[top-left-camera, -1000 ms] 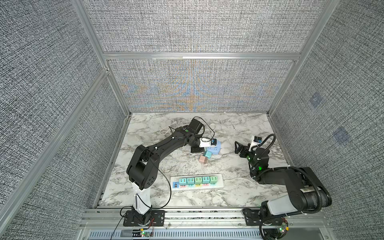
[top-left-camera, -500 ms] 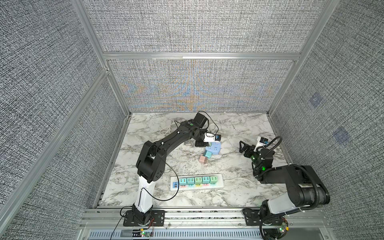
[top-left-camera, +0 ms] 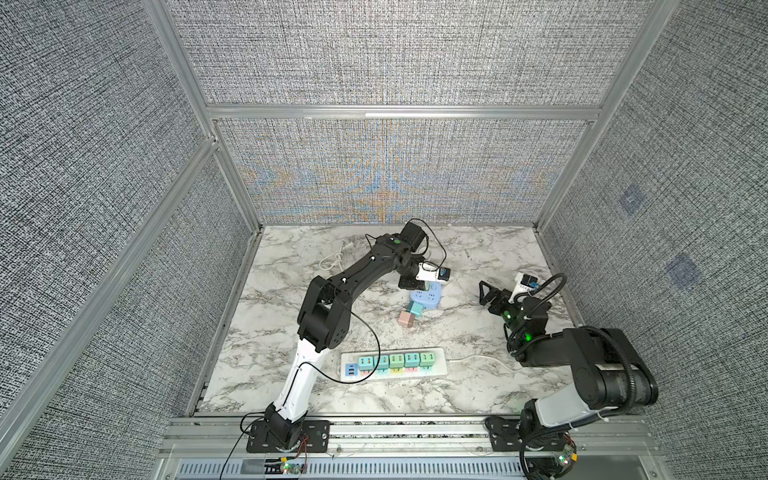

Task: Insert the plug
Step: 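Carry the mint-green charger with the left gripper over the blue socket, then lower the charger onto the blue socket and press it in with the left gripper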

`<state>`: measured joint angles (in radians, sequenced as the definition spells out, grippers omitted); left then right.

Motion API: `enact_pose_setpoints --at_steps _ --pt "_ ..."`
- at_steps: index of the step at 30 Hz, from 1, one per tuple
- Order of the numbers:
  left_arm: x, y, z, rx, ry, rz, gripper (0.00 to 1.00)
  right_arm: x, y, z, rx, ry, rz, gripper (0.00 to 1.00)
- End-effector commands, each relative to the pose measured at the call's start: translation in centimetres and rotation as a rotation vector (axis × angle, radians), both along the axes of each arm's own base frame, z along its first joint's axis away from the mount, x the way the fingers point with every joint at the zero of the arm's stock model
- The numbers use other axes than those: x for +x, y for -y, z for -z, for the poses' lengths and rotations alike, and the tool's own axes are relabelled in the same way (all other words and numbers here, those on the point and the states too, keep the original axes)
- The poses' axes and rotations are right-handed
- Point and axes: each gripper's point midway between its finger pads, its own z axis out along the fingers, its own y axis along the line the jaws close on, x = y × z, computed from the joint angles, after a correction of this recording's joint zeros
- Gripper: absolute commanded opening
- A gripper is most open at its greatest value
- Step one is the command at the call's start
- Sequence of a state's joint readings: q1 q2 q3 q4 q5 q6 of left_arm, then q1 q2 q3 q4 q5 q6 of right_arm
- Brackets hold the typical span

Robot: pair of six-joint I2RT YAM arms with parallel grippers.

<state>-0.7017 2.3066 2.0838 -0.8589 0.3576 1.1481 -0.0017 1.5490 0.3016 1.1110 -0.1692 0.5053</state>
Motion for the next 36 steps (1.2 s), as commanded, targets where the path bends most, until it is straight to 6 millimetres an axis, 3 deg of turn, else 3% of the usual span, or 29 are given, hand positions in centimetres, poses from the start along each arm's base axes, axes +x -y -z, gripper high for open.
enact_pose_setpoints --at_steps 1,12,24,30,36 --pt "-0.8 0.3 0.7 0.022 -0.021 0.023 0.00 0.3 -0.1 -0.9 0.017 0.032 -0.007 0.99" --pt "-0.3 2.2 2.3 0.061 0.056 -0.006 0.00 0.4 -0.2 -0.9 0.024 0.031 -0.016 1.00" --pt "0.1 1.8 3.3 0.139 0.073 -0.022 0.00 0.5 -0.1 -0.9 0.034 0.033 -0.020 1.00" --pt "-0.7 1.8 3.8 0.185 0.038 0.006 0.00 0.5 -0.1 -0.8 0.037 0.031 -0.020 1.00" --pt "-3.3 1.0 4.9 0.307 -0.051 0.037 0.00 0.4 -0.1 -0.8 0.041 0.030 -0.023 0.99"
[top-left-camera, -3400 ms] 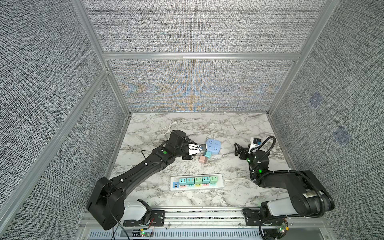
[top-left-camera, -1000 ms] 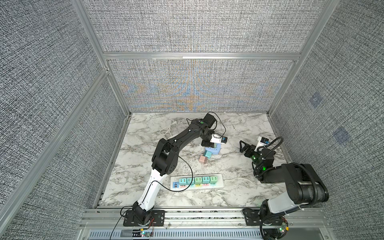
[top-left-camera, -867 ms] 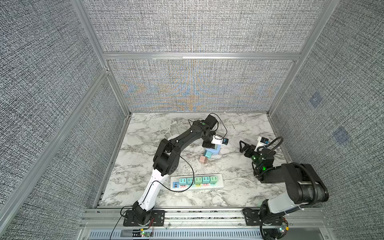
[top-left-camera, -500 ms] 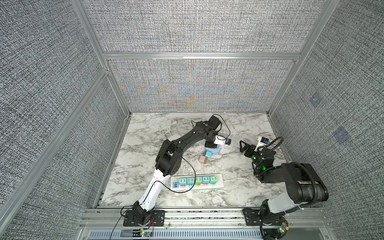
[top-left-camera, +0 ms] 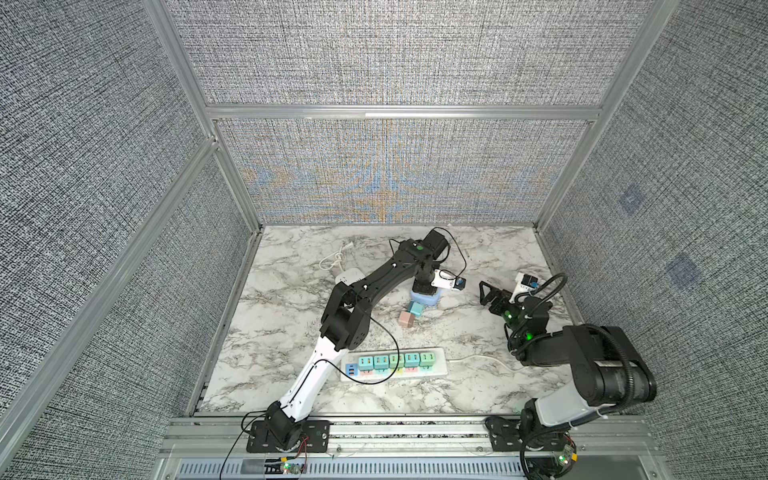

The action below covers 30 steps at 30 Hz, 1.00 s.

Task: Insert the plug
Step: 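Lower the charger onto the blue socket and press it in with the left gripper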

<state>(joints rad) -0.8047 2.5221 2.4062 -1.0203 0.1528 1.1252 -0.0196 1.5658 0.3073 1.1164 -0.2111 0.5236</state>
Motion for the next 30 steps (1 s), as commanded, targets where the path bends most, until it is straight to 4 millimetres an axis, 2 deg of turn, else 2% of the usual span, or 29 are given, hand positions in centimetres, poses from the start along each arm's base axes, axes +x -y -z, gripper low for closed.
enact_pose_setpoints --at_steps 1,6,10,17,30 --pt "-3.8 -2.3 2.0 0.141 -0.144 0.014 0.00 0.3 -0.1 -1.0 0.017 0.038 -0.003 1.00" --pt "-5.5 -2.1 1.3 0.120 -0.206 0.018 0.00 0.4 -0.1 -1.1 0.018 0.041 -0.007 0.99" --pt "-5.7 -2.1 1.3 0.123 -0.211 0.017 0.00 0.4 -0.1 -1.1 0.019 0.044 -0.009 0.99" --pt "-3.0 -2.0 2.6 0.109 -0.145 -0.016 0.00 0.3 -0.1 -1.1 0.023 0.042 -0.012 1.00" --pt "-1.0 -2.3 5.6 0.131 -0.109 -0.051 0.00 0.3 -0.1 -1.0 0.029 0.042 -0.016 0.99"
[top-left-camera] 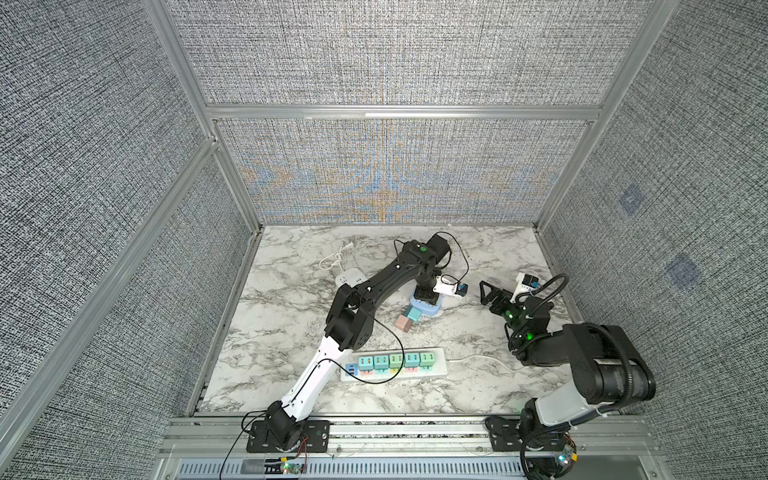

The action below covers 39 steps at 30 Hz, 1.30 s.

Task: Insert the plug
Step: 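Lower the charger onto the blue socket and press it in with the left gripper, then open and withdraw the left gripper while the right gripper moves to the blue socket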

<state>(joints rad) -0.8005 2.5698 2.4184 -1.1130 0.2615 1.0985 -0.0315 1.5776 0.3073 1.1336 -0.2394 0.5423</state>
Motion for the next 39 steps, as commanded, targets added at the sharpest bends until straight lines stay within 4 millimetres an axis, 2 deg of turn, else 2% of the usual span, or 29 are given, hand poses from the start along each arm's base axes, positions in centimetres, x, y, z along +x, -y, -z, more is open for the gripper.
enact_pose_setpoints --at_steps 1,2,5,12,14,18,22,26,30,32,34,37,39 --pt "2.1 -1.7 3.1 0.110 0.083 -0.059 0.07 0.3 -0.1 -1.1 0.007 0.041 -0.004 0.99" --pt "2.5 -1.5 3.0 0.099 0.102 -0.075 0.20 0.4 -0.1 -1.1 0.007 0.041 -0.005 1.00" --pt "3.8 -0.9 1.7 0.046 0.183 -0.104 0.39 0.4 -0.1 -1.1 0.008 0.041 -0.005 1.00" --pt "4.7 0.7 -0.7 -0.081 0.246 -0.111 0.63 0.4 -0.1 -1.1 0.011 0.043 -0.009 0.99" --pt "4.8 1.1 -1.1 -0.098 0.257 -0.110 0.98 0.4 -0.1 -1.1 0.012 0.043 -0.009 0.99" --pt "4.8 1.8 -2.7 -0.153 0.258 -0.104 0.99 0.4 -0.1 -1.0 0.014 0.040 -0.011 1.00" --pt "4.4 2.7 -6.8 -0.259 0.267 -0.115 0.99 0.4 -0.1 -1.1 0.015 0.044 -0.013 1.00" --pt "2.3 2.8 -11.2 -0.373 0.254 -0.086 0.99 0.4 -0.2 -1.1 0.015 0.045 -0.018 0.99" --pt "-0.3 1.7 -15.6 -0.492 0.279 -0.046 0.99 0.4 -0.6 -1.3 0.012 0.055 -0.040 0.99" --pt "-0.9 0.7 -18.5 -0.582 0.313 -0.123 0.99 0.3 -0.8 -1.3 0.013 0.061 -0.052 0.99" --pt "-0.5 -1.1 -21.0 -0.699 0.340 -0.335 0.99 0.3 -0.9 -1.4 0.012 0.065 -0.059 0.99" --pt "-0.4 -5.6 -23.7 -0.867 0.388 -0.643 0.99 0.3 -1.0 -1.5 0.013 0.070 -0.069 0.96" --pt "-1.1 -9.7 -23.7 -0.954 0.417 -0.835 0.99 0.4 -1.1 -1.4 0.013 0.069 -0.076 0.93"
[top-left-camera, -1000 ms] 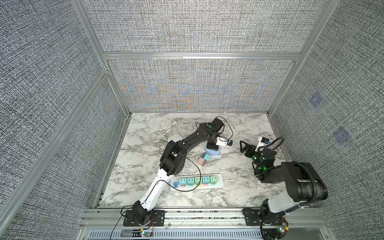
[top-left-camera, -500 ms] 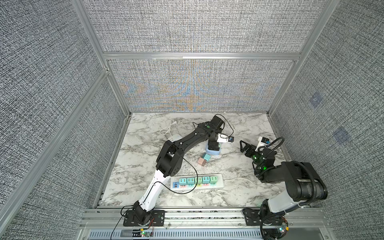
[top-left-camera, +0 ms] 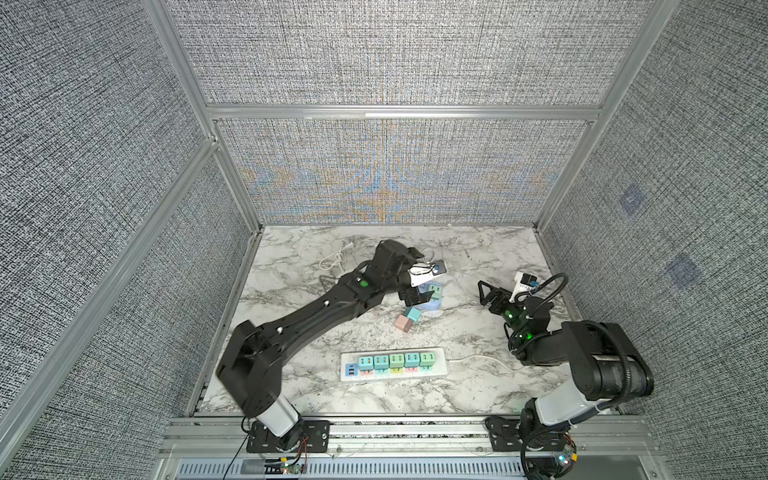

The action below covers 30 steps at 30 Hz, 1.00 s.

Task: Insert the plug
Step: 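Open and withdraw the left gripper while the right gripper moves to the blue socket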

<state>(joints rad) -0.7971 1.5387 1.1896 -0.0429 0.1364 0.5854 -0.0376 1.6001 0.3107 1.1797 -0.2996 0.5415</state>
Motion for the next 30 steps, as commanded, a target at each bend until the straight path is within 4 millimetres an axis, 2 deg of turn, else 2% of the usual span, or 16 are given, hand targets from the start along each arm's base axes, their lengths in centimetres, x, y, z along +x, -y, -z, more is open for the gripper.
enact_pose_setpoints --at_steps 1,3,6,9,13,15,20,22,26,28,30 --pt "1.5 -5.5 -4.4 -0.383 0.003 -0.389 0.99 0.3 -0.4 -1.0 0.003 0.039 -0.026 0.91" --pt "0.4 -9.9 -3.6 -0.489 -0.032 -0.540 0.99 0.3 -0.6 -1.0 0.003 0.041 -0.033 0.89" --pt "-2.0 -15.4 -0.9 -0.547 -0.005 -0.641 0.99 0.2 -0.6 -1.0 0.003 0.037 -0.033 0.88" --pt "-3.0 -21.0 1.4 -0.637 0.019 -0.781 0.99 0.0 -1.1 -1.1 0.005 0.020 -0.040 0.85" --pt "-4.0 -26.3 5.2 -0.697 0.051 -0.922 0.99 -0.5 -3.7 -0.7 -0.037 -0.046 -0.076 0.83" --pt "-4.2 -28.4 6.1 -0.761 0.054 -1.004 1.00 -1.1 -5.6 -0.8 -0.083 -0.067 -0.105 0.83" --pt "-5.0 -29.5 7.5 -0.848 0.060 -1.006 1.00 -3.3 -10.2 -0.9 -0.186 -0.101 -0.186 0.82" --pt "-5.3 -29.8 9.3 -0.833 0.032 -1.027 1.00 -4.0 -12.1 -0.7 -0.216 -0.113 -0.228 0.81" --pt "-5.0 -30.0 10.4 -0.826 0.002 -1.065 1.00 -4.6 -15.6 0.3 -0.286 -0.167 -0.313 0.74" --pt "-4.6 -29.8 11.1 -0.790 -0.025 -1.083 1.00 -4.8 -17.1 0.6 -0.294 -0.187 -0.350 0.68" --pt "-4.0 -29.6 10.9 -0.779 -0.041 -1.104 0.99 -5.0 -18.4 0.6 -0.310 -0.198 -0.376 0.63"
